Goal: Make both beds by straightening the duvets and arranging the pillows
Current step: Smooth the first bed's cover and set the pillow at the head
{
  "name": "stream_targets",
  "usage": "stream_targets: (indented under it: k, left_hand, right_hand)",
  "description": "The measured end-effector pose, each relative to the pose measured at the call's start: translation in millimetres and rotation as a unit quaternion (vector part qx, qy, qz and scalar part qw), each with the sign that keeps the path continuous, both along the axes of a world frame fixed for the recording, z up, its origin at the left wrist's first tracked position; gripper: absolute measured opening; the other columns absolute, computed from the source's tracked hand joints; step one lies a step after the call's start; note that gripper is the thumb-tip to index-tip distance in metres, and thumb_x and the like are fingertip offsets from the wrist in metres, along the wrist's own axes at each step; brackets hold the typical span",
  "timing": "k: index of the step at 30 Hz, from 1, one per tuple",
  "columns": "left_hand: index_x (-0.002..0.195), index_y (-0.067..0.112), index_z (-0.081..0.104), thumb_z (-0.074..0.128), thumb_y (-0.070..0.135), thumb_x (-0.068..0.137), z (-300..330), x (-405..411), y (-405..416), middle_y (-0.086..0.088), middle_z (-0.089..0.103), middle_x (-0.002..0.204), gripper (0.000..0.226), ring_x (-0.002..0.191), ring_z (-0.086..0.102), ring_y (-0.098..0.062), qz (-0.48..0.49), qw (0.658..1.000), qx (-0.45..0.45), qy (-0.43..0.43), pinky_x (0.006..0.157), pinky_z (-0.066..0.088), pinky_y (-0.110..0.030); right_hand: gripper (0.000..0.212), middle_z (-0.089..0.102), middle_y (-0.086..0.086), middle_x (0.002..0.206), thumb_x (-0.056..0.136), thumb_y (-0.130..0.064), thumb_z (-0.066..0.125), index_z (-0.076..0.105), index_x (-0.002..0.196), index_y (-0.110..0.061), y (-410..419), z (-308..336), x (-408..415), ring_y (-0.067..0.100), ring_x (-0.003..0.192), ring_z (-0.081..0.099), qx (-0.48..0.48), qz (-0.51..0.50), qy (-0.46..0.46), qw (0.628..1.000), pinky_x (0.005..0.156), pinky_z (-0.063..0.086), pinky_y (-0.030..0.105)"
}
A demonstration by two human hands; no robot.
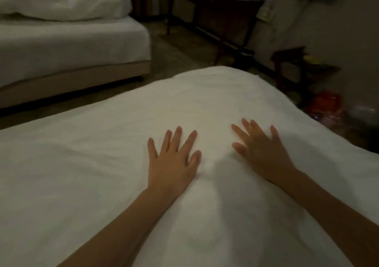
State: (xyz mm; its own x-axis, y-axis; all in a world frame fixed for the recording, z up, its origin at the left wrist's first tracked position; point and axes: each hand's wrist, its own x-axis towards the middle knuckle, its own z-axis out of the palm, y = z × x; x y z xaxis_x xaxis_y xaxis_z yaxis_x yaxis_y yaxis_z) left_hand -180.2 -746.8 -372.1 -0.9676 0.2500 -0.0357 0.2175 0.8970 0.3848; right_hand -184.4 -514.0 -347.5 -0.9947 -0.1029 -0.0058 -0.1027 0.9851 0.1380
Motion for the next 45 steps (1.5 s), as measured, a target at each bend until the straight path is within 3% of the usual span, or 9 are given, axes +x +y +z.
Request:
stream_targets:
  k: [2,4,7,13,19,23,30,42,45]
  left_hand:
    - [0.143,0.051,-0.011,0.000,0.062,0.091,-3.1,14.2,62.7,0.009,-0.018,0.158,0.054,0.145,-0.018,-0.019,-0.025,1.000,0.012,0.011,0.113,-0.017,-0.048]
    - [0.137,0.053,-0.021,-0.018,0.064,0.075,-11.9,34.9,117.3,0.011,-0.026,0.153,0.063,0.144,-0.022,-0.023,-0.064,0.998,-0.009,0.023,0.111,-0.018,-0.053]
    - [0.134,0.052,-0.026,-0.021,0.061,0.072,-39.7,49.0,154.9,0.008,-0.030,0.148,0.064,0.144,-0.021,-0.030,-0.071,0.993,-0.069,0.057,0.108,-0.017,-0.058]
    - [0.144,0.045,-0.003,0.002,0.061,0.087,-73.6,39.6,146.9,0.001,0.008,0.159,0.060,0.147,0.002,-0.033,-0.042,0.987,-0.118,0.100,0.112,-0.004,-0.059]
    - [0.141,0.050,-0.010,0.001,0.065,0.086,-91.0,37.8,153.7,0.006,-0.005,0.160,0.057,0.147,-0.008,-0.028,-0.014,0.984,-0.143,0.106,0.112,-0.010,-0.055]
    - [0.146,0.048,-0.005,0.015,0.051,0.099,-84.8,52.6,151.6,0.007,-0.008,0.160,0.051,0.147,-0.009,-0.019,-0.006,0.989,-0.136,0.064,0.115,-0.009,-0.050]
    - [0.148,0.040,-0.008,0.013,0.045,0.101,-76.0,96.9,145.2,0.009,-0.011,0.159,0.053,0.146,-0.010,-0.009,0.018,0.991,-0.130,-0.014,0.116,-0.008,-0.042]
    - [0.150,0.036,-0.005,0.015,0.045,0.100,-71.1,169.0,135.5,0.005,-0.006,0.160,0.055,0.147,-0.006,-0.011,0.023,0.995,-0.094,-0.026,0.116,-0.007,-0.043]
    - [0.151,0.036,-0.004,0.015,0.047,0.100,-65.0,183.4,137.3,0.005,-0.004,0.161,0.055,0.147,-0.004,-0.012,0.023,0.995,-0.097,-0.021,0.117,-0.004,-0.042]
  right_hand:
    - [0.073,-0.004,-0.009,0.159,0.081,-0.070,-0.013,-0.005,0.148,-0.042,78.5,-7.0,40.3,0.012,0.147,-0.003,-0.033,-0.113,-0.035,0.992,0.116,-0.003,0.047]
    - [0.058,-0.006,-0.007,0.160,0.094,-0.061,0.001,-0.009,0.148,-0.040,135.2,-20.8,89.5,0.011,0.147,-0.005,-0.057,-0.211,-0.052,0.974,0.117,-0.002,0.045]
    - [0.056,0.000,-0.002,0.161,0.102,-0.043,0.016,-0.013,0.148,-0.030,164.5,-50.8,135.8,0.012,0.147,0.000,-0.089,-0.268,-0.053,0.958,0.117,0.004,0.042]
    - [0.057,0.006,-0.002,0.161,0.099,-0.052,0.008,0.000,0.152,-0.032,155.4,-93.3,126.3,0.013,0.147,0.004,-0.152,-0.244,0.022,0.957,0.116,0.002,0.043]
    - [0.055,0.002,-0.003,0.161,0.100,-0.049,0.012,-0.002,0.151,-0.033,166.3,-131.4,122.0,0.011,0.147,0.002,-0.176,-0.220,0.032,0.959,0.117,-0.004,0.041]
    - [0.054,0.003,-0.003,0.161,0.101,-0.048,0.013,0.001,0.152,-0.033,165.8,-143.6,121.7,0.012,0.147,0.002,-0.202,-0.219,0.029,0.954,0.116,-0.006,0.041]
    - [0.054,0.006,0.000,0.161,0.102,-0.047,0.014,0.004,0.152,-0.030,166.6,-141.3,127.5,0.015,0.147,0.004,-0.207,-0.210,0.035,0.955,0.116,-0.005,0.042]
    - [0.052,0.010,0.004,0.160,0.104,-0.039,0.017,0.008,0.153,-0.023,159.3,-124.8,164.0,0.019,0.147,0.009,-0.233,-0.191,0.007,0.953,0.116,0.004,0.044]
    - [0.053,0.010,0.007,0.160,0.103,-0.036,0.018,0.008,0.153,-0.022,155.9,-121.0,185.7,0.022,0.146,0.011,-0.188,-0.153,0.005,0.970,0.115,0.008,0.047]
